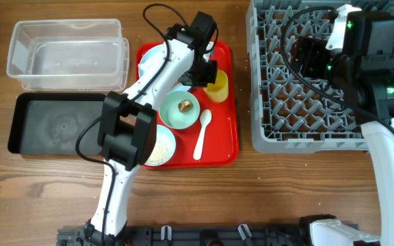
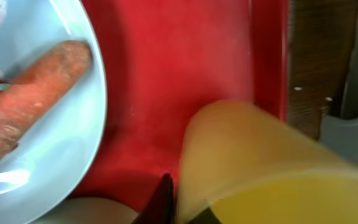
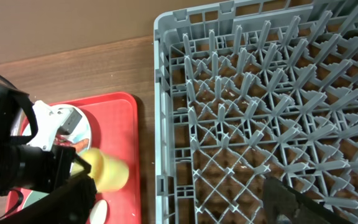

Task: Sort waste into correct bins and load items into the dishwasher rack
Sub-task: 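Grasp the yellow cup with the right gripper and lift it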

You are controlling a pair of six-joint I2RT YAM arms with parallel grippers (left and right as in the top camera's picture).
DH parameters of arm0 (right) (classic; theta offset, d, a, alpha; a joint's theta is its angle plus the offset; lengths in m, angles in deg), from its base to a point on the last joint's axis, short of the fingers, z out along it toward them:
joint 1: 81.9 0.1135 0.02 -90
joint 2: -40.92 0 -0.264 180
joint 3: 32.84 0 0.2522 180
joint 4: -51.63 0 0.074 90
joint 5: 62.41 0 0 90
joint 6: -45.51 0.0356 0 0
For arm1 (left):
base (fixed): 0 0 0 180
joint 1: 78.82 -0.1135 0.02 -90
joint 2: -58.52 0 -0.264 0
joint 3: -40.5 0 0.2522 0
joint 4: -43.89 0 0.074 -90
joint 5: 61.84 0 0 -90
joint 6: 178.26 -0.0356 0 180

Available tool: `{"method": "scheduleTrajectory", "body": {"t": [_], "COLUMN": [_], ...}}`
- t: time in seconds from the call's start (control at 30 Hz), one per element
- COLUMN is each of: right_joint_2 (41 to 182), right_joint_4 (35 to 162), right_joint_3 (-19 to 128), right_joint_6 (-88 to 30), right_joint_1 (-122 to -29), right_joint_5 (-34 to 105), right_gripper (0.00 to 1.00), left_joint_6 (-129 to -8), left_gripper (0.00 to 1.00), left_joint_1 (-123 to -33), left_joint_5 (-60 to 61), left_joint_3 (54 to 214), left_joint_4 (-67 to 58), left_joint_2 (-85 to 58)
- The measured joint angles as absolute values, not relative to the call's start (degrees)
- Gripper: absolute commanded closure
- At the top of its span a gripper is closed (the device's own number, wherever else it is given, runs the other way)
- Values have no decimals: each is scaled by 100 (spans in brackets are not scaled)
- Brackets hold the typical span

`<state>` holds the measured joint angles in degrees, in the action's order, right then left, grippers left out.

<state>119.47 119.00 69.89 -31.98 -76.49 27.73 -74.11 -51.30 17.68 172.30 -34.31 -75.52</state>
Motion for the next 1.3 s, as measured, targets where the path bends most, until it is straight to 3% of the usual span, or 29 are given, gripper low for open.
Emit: {"method": "scheduleTrajectory", "body": {"t": [0.13, 0.23, 0.6, 0.77, 1.0, 1.1, 1.23, 1.3], "right_joint_2": [11947, 11947, 12362, 13035, 13448, 13448, 13450, 13450], "right_joint_4": [11900, 11895, 10164, 9006, 8341, 8302, 8289, 8287], "right_joint_3": [6989, 6989, 6604, 6499, 6471, 6471, 6471, 6473], "right_joint_6": [-3224, -3421, -4509, -4570, -4426, -4413, -4376, -4317], "right_joint_1": [-7649, -7656, -7660, -7621, -7275, -7229, -7229, -7234], "right_joint_5": [2771, 2922, 6705, 8382, 9120, 9142, 9142, 9129], "right_gripper": [5, 4, 4, 4, 7, 11, 32, 37], "left_joint_6": [-7413, -7496, -8836, -9135, -9273, -9275, -9275, -9277], "left_gripper": [96, 96, 96, 96, 96, 96, 96, 96], "left_joint_1": [-5154, -5394, -7462, -7425, -6963, -6863, -6780, -6762], "left_joint_5": [1702, 916, -4166, -5167, -5558, -5580, -5593, -5615], "left_joint_3": [17230, 17243, 17457, 17459, 17459, 17459, 17459, 17459], "left_joint_4": [-3504, -3674, -3853, -3845, -3626, -3602, -3602, -3600], "left_joint_2": [-7550, -7430, -6555, -6555, -6555, -6555, -6555, -6555]}}
